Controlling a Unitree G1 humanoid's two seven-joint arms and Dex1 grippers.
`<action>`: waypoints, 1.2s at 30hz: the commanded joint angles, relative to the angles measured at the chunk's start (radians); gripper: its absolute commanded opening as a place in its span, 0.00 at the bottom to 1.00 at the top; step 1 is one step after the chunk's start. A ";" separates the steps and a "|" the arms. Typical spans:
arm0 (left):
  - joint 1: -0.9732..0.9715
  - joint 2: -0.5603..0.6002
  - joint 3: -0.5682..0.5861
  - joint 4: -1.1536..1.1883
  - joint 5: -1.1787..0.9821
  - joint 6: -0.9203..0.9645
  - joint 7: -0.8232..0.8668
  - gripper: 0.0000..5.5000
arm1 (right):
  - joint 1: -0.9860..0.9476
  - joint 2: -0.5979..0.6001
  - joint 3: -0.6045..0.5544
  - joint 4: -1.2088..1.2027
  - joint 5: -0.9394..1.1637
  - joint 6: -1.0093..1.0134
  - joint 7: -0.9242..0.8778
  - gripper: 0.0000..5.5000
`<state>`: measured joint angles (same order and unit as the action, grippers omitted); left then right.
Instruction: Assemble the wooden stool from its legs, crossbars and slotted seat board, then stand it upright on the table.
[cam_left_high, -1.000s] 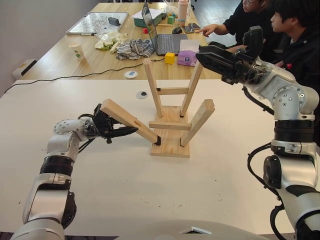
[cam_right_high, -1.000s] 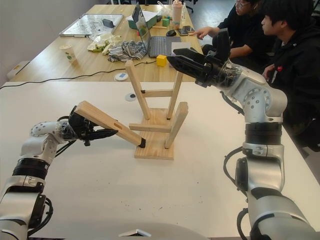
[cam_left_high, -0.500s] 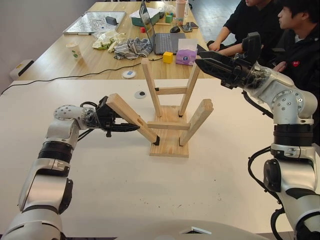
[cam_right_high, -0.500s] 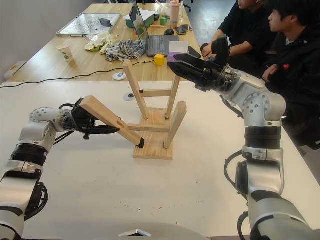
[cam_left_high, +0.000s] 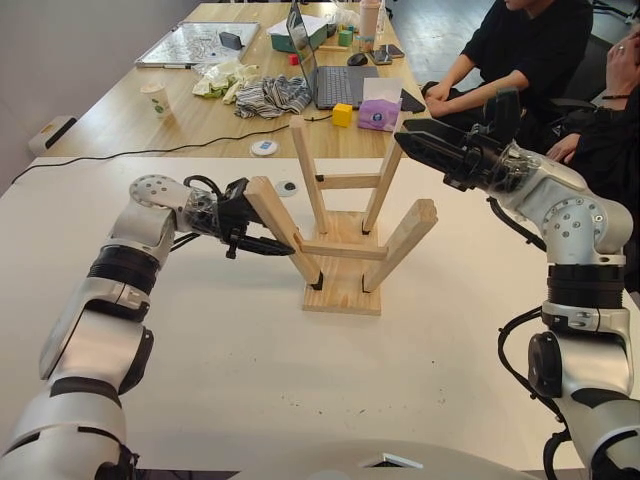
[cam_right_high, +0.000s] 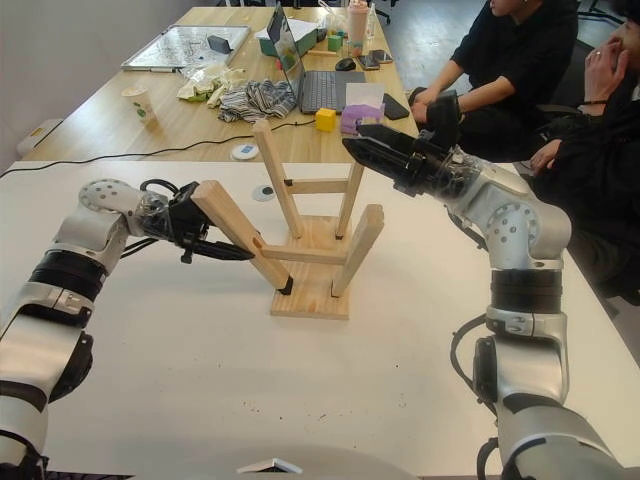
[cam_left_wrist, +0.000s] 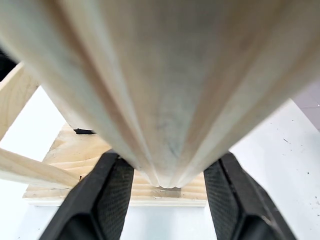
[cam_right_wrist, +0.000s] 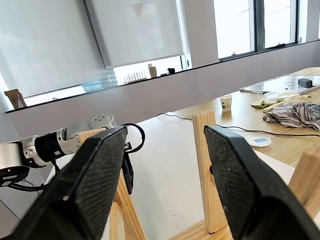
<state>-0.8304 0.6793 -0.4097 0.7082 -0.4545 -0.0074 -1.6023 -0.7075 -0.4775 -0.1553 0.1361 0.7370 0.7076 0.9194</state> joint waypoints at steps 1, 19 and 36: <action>0.167 -0.045 -0.205 0.025 0.243 0.028 -0.011 0.37 | -0.093 0.016 0.003 -0.006 -0.070 -0.024 -0.131 0.51; 0.294 -0.059 -0.181 -0.018 0.235 0.057 0.124 0.37 | -0.800 -0.041 0.927 -0.005 -0.449 0.199 0.405 0.51; 0.284 -0.086 -0.157 -0.009 0.198 0.135 0.140 0.37 | -0.742 0.147 1.151 0.268 -0.785 -0.027 0.546 0.51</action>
<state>-0.7251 0.6590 -0.4141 0.6078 -0.4564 -0.0011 -1.4799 -1.4608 -0.3556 0.9823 0.3662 0.0031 0.7085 1.4578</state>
